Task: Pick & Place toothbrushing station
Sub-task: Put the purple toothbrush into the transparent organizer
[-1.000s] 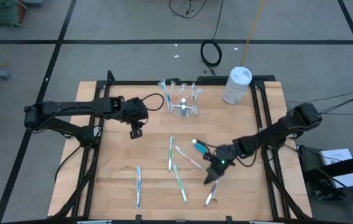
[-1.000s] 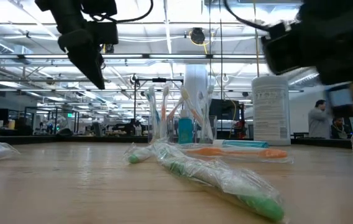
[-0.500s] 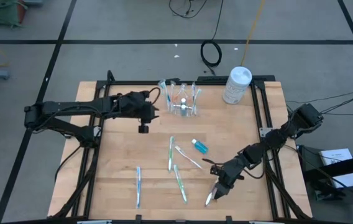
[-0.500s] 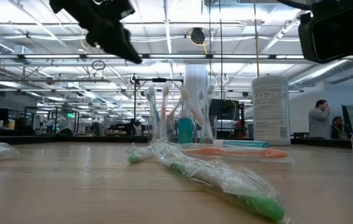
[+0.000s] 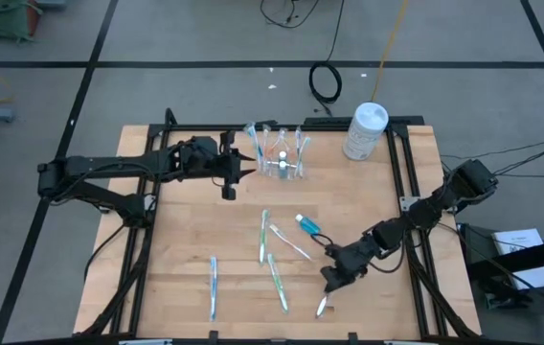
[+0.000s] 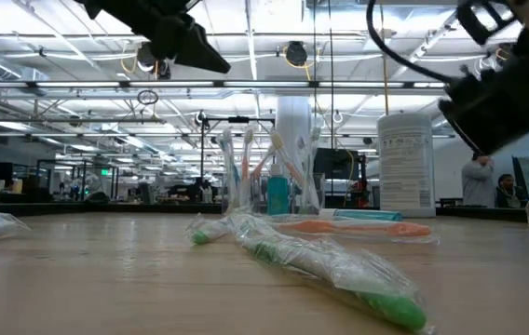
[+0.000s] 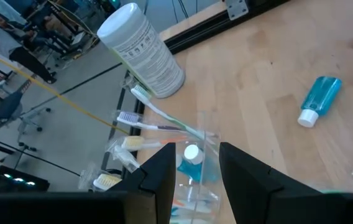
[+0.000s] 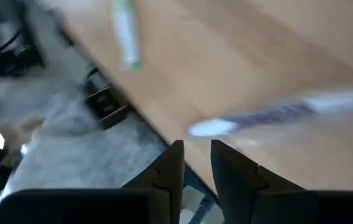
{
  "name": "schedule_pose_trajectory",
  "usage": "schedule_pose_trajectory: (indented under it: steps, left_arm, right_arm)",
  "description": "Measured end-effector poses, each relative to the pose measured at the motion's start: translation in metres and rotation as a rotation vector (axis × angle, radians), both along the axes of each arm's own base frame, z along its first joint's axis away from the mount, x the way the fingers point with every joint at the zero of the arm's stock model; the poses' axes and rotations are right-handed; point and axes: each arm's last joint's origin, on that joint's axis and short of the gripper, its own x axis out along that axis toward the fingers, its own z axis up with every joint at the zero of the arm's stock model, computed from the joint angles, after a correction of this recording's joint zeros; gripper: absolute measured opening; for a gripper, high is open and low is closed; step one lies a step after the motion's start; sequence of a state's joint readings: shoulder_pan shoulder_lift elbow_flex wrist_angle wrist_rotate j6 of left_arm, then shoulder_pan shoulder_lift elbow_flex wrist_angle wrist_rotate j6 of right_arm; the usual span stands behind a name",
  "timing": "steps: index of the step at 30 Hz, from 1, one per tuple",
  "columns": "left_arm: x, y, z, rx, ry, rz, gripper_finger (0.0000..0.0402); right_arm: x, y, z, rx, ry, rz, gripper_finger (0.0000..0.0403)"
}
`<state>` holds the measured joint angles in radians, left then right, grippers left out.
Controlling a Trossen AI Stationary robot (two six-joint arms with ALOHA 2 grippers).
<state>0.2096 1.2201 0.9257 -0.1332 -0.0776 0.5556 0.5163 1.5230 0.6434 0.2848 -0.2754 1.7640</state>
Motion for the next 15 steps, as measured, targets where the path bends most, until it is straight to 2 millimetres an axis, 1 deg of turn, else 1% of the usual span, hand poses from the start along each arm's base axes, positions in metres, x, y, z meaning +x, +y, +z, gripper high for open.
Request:
schedule_pose_trajectory:
  steps: [3, 6, 12, 15]
  left_arm:
    - [0.000, 0.000, 0.000, -0.001, 0.005, 0.000, 0.0127]
    - [0.000, 0.000, 0.000, -0.001, 0.005, 0.000, 0.0127]
    - [0.000, 0.000, 0.000, -0.002, 0.005, 0.000, 0.0127]
    - [0.000, 0.000, 0.000, -0.005, 0.004, 0.002, 0.0127]
  right_arm:
    - [-0.004, 0.000, -0.004, 0.042, 0.109, 0.015, 0.0070]
    - [-0.008, -0.002, -0.008, 0.037, 0.185, 0.013, 0.0070]
    - [-0.009, -0.015, -0.016, -0.069, 0.248, -0.077, 0.0071]
    - [-0.007, -0.022, -0.017, -0.095, 0.245, -0.081, 0.0071]
